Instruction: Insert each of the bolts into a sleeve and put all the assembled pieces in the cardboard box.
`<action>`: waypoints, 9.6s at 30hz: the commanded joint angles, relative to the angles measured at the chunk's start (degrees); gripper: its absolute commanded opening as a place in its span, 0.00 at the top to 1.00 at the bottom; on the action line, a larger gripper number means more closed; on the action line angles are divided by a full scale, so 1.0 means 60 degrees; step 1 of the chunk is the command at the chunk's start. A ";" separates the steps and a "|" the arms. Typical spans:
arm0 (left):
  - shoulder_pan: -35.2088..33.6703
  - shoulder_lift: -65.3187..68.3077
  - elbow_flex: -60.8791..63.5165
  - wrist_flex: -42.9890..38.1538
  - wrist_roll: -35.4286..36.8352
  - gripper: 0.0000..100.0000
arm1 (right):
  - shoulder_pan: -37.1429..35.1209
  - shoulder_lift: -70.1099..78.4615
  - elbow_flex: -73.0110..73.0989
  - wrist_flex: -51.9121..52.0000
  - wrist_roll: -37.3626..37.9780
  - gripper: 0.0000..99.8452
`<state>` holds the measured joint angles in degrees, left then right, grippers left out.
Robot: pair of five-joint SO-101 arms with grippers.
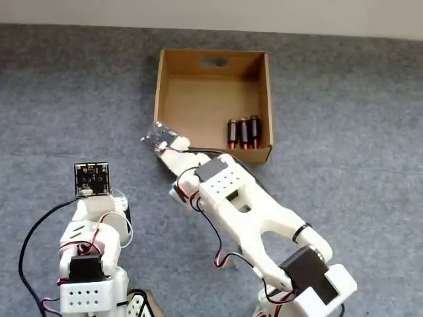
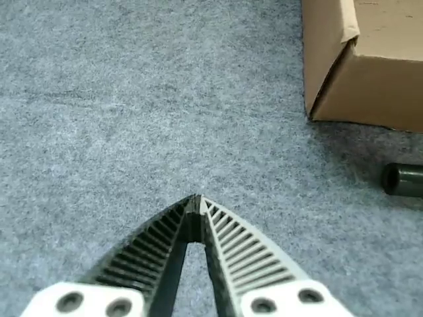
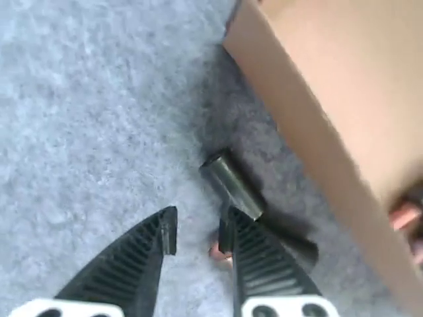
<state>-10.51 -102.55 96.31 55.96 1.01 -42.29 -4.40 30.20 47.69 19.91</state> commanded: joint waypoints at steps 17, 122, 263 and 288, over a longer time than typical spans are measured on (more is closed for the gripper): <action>0.0095 -0.0125 0.0154 0.0000 -0.0088 0.99 | 0.0007 0.2249 -0.1941 0.0066 0.0982 0.77; 0.0535 -0.0154 -0.0974 0.2037 -0.2608 0.99 | 0.5941 -1.2960 0.9077 0.0154 -0.2784 0.99; 0.4711 1.5832 -1.2168 0.3678 0.6579 0.85 | 0.6630 -1.4806 1.0015 0.0476 -0.3311 0.99; 0.4974 1.5817 -0.8476 -0.1919 0.6813 0.89 | 0.6615 -1.4806 1.0029 0.0476 -0.3311 0.99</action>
<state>20.88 -5.58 45.41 45.49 41.45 -2.90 -92.66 90.86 50.77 0.31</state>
